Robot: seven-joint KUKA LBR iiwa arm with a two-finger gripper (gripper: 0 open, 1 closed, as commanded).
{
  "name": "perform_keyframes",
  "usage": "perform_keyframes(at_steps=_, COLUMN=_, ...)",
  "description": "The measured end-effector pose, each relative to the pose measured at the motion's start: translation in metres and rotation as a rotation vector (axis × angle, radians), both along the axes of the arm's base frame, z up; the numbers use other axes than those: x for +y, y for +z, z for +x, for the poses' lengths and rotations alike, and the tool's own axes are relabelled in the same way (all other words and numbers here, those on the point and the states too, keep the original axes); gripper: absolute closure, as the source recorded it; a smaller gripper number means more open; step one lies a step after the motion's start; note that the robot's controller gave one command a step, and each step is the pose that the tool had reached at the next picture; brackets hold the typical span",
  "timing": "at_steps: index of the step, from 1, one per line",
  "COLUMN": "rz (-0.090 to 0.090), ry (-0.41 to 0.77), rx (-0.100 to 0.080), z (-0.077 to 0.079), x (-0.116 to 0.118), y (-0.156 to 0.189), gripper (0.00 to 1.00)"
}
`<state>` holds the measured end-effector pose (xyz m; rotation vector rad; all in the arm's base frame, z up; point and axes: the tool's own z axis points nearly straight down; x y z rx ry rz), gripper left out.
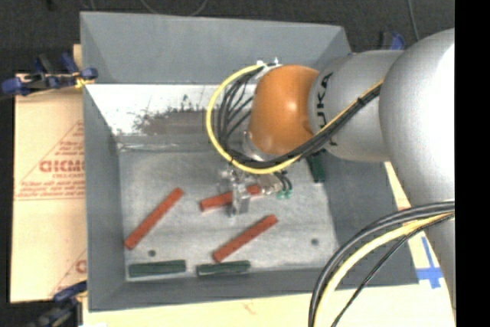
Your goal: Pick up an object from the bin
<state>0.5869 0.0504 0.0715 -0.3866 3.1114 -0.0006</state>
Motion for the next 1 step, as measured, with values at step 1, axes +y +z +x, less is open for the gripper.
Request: perform_keyframes(at_steps=1, rz=0.002, ry=-0.038, rx=-0.005, z=0.0035, x=0.0173, y=0.1387, gripper=1.0)
